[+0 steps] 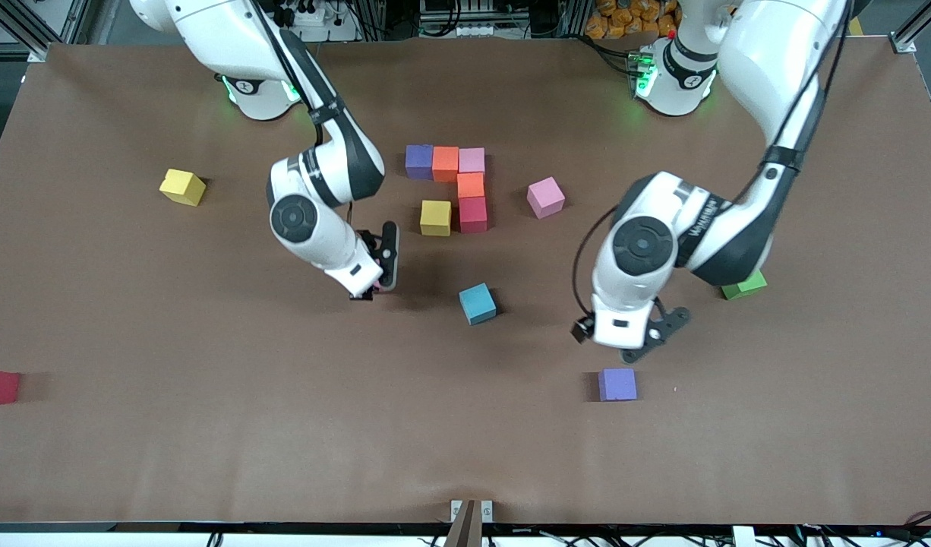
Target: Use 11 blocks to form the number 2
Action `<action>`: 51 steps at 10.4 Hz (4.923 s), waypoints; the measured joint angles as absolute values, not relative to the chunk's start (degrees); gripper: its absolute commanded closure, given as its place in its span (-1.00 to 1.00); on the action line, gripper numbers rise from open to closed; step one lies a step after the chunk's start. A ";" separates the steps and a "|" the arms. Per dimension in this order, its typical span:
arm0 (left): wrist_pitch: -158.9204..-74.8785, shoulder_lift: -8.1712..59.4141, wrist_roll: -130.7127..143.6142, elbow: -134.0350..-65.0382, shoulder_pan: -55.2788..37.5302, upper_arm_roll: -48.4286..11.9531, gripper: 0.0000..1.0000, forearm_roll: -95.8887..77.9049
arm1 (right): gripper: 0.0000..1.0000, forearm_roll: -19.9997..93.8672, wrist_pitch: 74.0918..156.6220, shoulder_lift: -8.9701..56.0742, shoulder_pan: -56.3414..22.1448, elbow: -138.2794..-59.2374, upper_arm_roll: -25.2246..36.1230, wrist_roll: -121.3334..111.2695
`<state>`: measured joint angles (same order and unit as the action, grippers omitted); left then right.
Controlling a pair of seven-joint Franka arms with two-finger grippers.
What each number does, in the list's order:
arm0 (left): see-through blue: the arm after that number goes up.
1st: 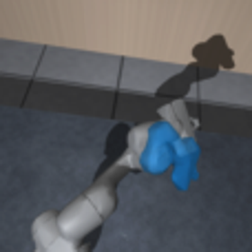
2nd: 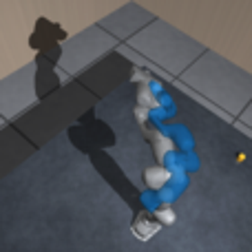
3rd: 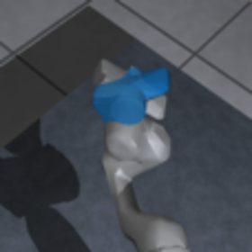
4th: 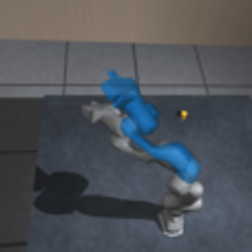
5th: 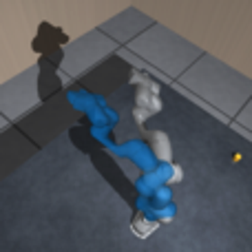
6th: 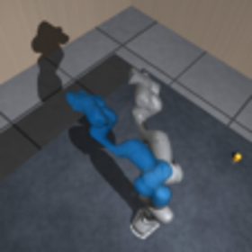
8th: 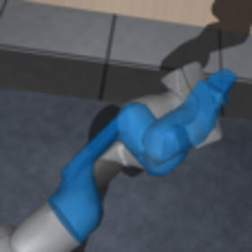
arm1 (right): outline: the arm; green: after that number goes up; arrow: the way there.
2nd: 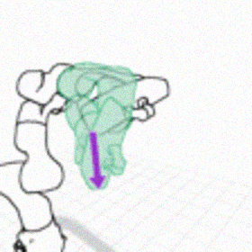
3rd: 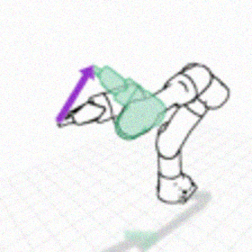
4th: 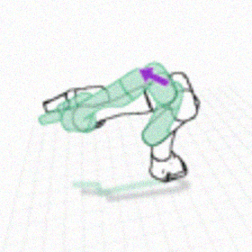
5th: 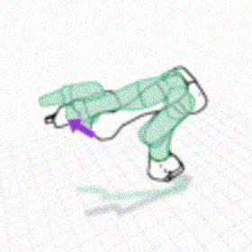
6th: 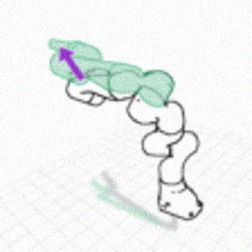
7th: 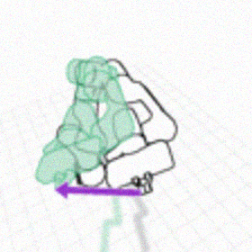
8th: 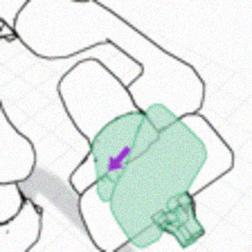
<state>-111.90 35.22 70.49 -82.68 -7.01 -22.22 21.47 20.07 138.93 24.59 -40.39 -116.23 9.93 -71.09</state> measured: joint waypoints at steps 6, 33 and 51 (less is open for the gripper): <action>-111.90 35.25 69.86 -82.90 -1.92 -22.20 -1.00 22.49 | 1.00 27.94 155.41 16.11 -51.48 -133.72 8.51 -69.21; -112.08 35.25 70.01 -82.92 -1.89 -22.47 -1.00 22.50 | 1.00 36.43 164.12 18.36 -53.55 -136.25 4.53 -69.09; -113.22 35.31 70.02 -82.92 -1.76 -22.45 -1.00 22.50 | -0.81 36.85 165.84 20.17 -54.58 -134.04 4.38 -69.20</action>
